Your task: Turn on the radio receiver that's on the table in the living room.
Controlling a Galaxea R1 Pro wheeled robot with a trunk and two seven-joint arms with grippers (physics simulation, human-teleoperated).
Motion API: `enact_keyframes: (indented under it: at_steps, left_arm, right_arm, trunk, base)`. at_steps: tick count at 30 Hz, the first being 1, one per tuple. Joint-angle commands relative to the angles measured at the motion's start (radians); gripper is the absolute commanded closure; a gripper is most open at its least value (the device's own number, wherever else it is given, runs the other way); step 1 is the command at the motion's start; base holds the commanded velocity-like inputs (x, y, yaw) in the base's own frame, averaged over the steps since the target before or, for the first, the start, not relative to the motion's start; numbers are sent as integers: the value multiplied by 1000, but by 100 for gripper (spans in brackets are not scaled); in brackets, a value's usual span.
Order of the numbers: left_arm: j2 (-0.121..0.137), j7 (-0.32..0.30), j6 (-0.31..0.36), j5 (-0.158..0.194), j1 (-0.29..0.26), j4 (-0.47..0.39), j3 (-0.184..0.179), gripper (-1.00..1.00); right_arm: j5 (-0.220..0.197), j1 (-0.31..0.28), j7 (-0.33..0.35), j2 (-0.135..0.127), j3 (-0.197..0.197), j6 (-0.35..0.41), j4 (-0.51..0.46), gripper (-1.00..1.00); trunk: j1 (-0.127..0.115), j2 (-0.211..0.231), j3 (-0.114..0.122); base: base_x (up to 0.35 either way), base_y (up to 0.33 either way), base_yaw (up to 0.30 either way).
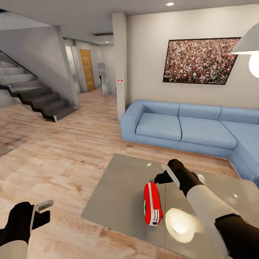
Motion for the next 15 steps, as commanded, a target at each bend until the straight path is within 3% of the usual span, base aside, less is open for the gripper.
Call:
enact_keyframes:
  at_steps: [1,15]
  left_arm:
    - [1,0,0,0,0,0,0,100]
    - [1,0,0,-1,0,1,0,100]
  right_arm:
    - [0,0,0,0,0,0,0,-100]
    - [-2,0,0,0,0,0,0,-100]
  trunk:
    - [0,0,0]
    - [0,0,0]
  base:
    - [-343,0,0]
    - [-347,0,0]
